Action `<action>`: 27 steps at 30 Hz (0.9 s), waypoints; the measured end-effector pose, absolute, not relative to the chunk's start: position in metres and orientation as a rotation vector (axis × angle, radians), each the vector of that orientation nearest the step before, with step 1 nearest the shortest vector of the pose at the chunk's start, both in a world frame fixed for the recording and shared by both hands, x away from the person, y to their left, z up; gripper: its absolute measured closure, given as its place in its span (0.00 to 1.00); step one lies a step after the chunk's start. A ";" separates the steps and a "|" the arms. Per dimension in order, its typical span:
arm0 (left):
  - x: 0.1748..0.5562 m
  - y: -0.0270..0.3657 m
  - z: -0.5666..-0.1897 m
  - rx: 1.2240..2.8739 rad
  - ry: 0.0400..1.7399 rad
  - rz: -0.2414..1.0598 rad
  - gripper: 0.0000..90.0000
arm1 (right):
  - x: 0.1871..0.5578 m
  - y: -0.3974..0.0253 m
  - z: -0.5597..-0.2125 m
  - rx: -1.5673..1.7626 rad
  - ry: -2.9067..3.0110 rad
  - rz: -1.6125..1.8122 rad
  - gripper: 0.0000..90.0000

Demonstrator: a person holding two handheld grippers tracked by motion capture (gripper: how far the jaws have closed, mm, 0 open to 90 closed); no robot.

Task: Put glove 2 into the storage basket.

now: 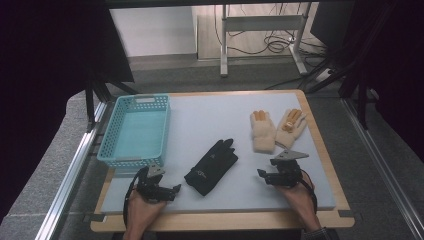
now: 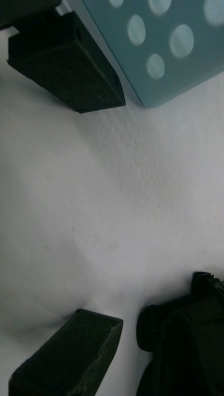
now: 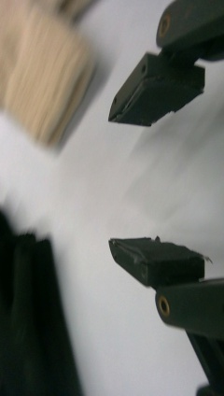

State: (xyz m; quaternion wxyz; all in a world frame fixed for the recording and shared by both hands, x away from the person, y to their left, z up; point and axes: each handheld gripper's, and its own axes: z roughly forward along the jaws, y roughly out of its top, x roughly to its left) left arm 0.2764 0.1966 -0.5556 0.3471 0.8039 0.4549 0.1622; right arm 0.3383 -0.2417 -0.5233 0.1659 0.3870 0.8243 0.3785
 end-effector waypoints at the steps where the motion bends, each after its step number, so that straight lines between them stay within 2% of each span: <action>1: 0.276 0.197 -0.556 2.085 1.179 0.421 0.00 | 0.339 -0.247 -0.524 1.113 2.336 1.065 0.31; 10: 0.276 0.197 -0.555 2.086 1.174 0.423 0.01 | 0.341 -0.262 -0.530 1.136 2.304 0.990 0.24; 16: 0.275 0.197 -0.552 2.098 1.151 0.410 0.05 | 0.340 -0.260 -0.531 1.126 2.299 0.974 0.23; 27: 0.273 0.188 -0.534 2.094 1.118 0.361 0.04 | 0.340 -0.261 -0.531 1.128 2.297 0.975 0.23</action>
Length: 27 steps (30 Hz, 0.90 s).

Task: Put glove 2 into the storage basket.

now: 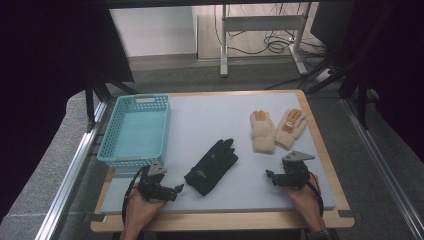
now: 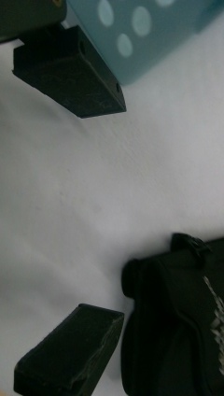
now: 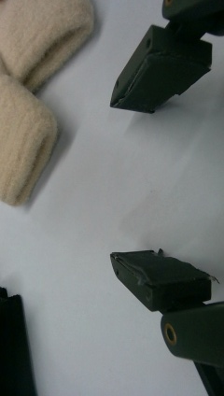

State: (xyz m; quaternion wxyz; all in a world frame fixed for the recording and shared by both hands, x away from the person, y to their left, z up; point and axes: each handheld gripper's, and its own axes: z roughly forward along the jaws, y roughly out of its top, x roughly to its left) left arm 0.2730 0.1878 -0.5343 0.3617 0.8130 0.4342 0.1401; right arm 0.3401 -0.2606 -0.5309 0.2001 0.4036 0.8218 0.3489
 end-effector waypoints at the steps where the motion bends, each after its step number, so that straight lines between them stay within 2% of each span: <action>1: 0.273 0.187 -0.532 2.094 1.113 0.358 0.04 | 0.340 -0.261 -0.531 1.128 2.297 0.975 0.23; 15: 0.285 0.160 -0.509 2.132 1.053 0.315 0.03 | 0.340 -0.261 -0.531 1.127 2.295 0.976 0.23; 27: 0.315 0.113 -0.501 2.174 1.005 0.243 0.01 | 0.340 -0.261 -0.531 1.125 2.294 0.976 0.23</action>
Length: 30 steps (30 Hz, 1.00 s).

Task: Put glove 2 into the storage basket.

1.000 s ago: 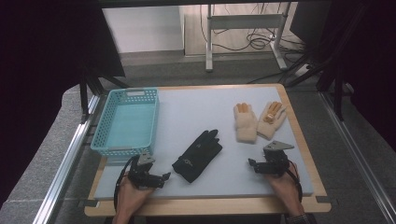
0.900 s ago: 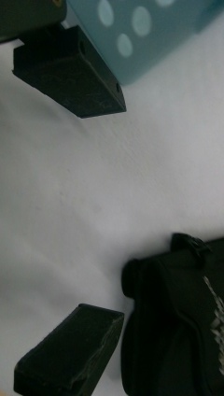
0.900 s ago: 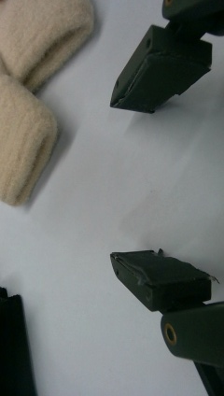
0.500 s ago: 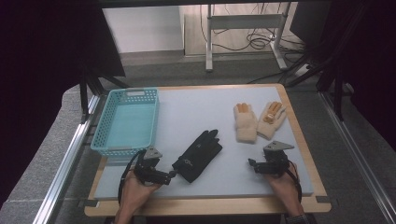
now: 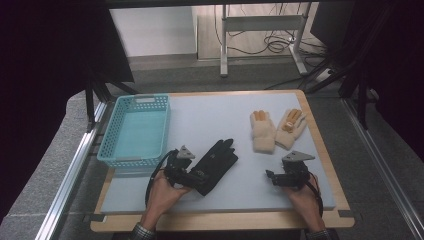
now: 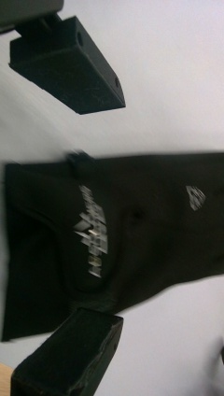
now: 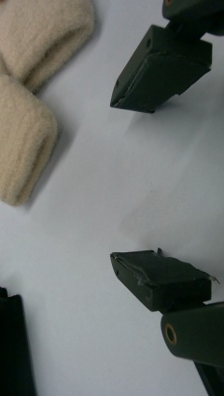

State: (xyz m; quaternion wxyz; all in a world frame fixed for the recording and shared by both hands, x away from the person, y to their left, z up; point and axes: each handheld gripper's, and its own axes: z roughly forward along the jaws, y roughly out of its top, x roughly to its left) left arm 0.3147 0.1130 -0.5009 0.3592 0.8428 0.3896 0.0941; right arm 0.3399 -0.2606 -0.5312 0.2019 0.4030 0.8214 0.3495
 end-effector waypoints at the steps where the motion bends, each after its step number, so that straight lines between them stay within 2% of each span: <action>1: 0.317 0.108 -0.501 2.180 1.001 0.237 0.00 | 0.340 -0.261 -0.531 1.125 2.294 0.976 0.23; 5: 0.326 0.085 -0.501 2.210 0.995 0.233 0.00 | 0.340 -0.261 -0.531 1.125 2.294 0.976 0.23; 8: 0.332 0.072 -0.505 2.249 1.011 0.303 0.00 | 0.340 -0.261 -0.531 1.125 2.294 0.976 0.23; 12: 0.341 0.063 -0.513 2.294 1.041 0.314 0.00 | 0.340 -0.261 -0.531 1.124 2.294 0.976 0.23; 15: 0.348 0.063 -0.522 2.324 1.071 0.299 0.00 | 0.340 -0.261 -0.531 1.124 2.294 0.977 0.23; 18: 0.351 0.064 -0.529 2.320 1.102 0.215 0.00 | 0.340 -0.261 -0.531 1.125 2.294 0.977 0.23; 23: 0.342 0.053 -0.529 2.386 1.064 0.263 0.00 | 0.340 -0.261 -0.531 1.125 2.294 0.976 0.23; 25: 0.344 0.054 -0.529 2.382 1.076 0.241 0.00 | 0.340 -0.261 -0.531 1.124 2.294 0.976 0.23; 30: 0.349 0.062 -0.521 2.378 1.122 0.235 0.22 | 0.340 -0.261 -0.531 1.124 2.294 0.976 0.23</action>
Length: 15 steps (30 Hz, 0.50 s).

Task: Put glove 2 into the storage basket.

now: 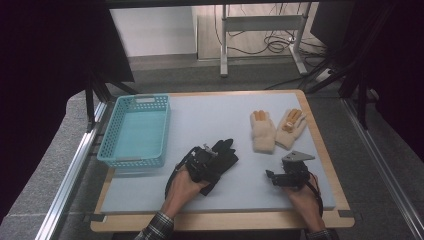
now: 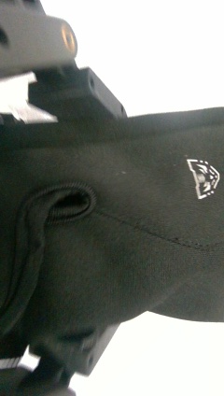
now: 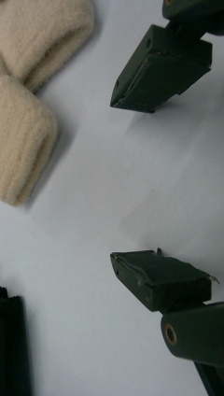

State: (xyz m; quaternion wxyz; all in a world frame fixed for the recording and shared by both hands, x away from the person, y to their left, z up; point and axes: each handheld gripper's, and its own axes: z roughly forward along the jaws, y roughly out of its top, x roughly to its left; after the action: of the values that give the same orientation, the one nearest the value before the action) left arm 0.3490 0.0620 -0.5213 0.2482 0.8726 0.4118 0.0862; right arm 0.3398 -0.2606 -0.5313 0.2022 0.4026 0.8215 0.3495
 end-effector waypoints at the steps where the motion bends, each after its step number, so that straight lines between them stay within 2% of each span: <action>1: 0.350 0.064 -0.520 2.375 1.128 0.236 0.26 | 0.340 -0.261 -0.531 1.124 2.294 0.976 0.23; 5: 0.352 0.072 -0.517 2.347 1.137 0.234 0.54 | 0.340 -0.261 -0.531 1.124 2.294 0.976 0.23; 7: 0.353 0.075 -0.516 2.335 1.135 0.221 0.65 | 0.340 -0.261 -0.531 1.124 2.294 0.976 0.23; 15: 0.359 0.084 -0.495 2.306 1.167 0.280 0.68 | 0.340 -0.261 -0.531 1.124 2.294 0.976 0.23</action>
State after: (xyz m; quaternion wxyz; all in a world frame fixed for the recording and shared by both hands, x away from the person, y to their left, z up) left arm 0.3590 0.0842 -0.4951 0.2679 0.8546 0.4324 0.1040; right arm 0.3398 -0.2606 -0.5313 0.2020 0.4026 0.8216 0.3495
